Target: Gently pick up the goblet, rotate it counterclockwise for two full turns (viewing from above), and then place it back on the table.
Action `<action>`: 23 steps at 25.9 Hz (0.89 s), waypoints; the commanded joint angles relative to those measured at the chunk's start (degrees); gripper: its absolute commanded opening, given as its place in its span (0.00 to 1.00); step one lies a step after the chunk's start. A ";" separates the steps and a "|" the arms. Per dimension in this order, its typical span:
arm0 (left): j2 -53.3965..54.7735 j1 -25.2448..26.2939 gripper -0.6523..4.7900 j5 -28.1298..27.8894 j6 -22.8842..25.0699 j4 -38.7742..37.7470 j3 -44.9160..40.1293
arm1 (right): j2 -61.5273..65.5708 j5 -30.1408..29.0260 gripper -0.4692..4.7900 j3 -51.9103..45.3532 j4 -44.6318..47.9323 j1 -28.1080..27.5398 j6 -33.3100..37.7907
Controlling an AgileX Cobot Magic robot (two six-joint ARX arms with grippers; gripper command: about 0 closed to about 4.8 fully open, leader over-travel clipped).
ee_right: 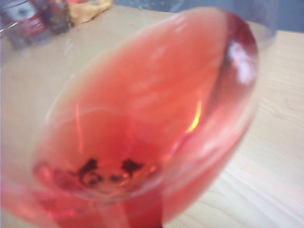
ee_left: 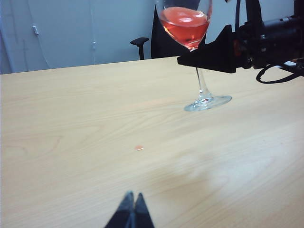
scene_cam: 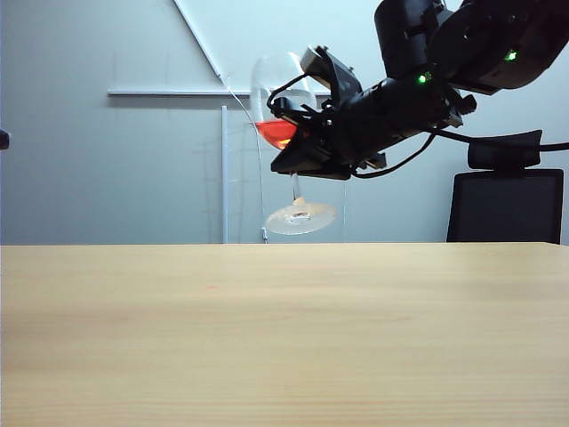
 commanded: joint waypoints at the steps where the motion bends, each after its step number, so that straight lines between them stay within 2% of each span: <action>1: 0.09 0.02 0.11 0.26 0.04 0.37 0.22 | -0.59 -5.29 0.08 0.57 3.23 0.22 -2.21; 8: 0.09 0.00 0.11 0.26 0.04 0.35 0.22 | -0.55 -10.95 0.08 0.57 4.07 0.22 -2.67; 13: 0.09 0.00 0.11 0.26 0.04 0.35 0.22 | -0.55 -18.16 0.08 0.55 4.20 0.20 -4.09; 19: 0.09 0.00 0.11 0.26 0.04 0.35 0.22 | -0.55 -25.73 0.08 0.52 9.07 0.20 -4.92; 23: 0.09 0.00 0.11 0.26 0.04 0.37 0.22 | -0.57 -30.53 0.08 0.52 13.70 0.15 -2.56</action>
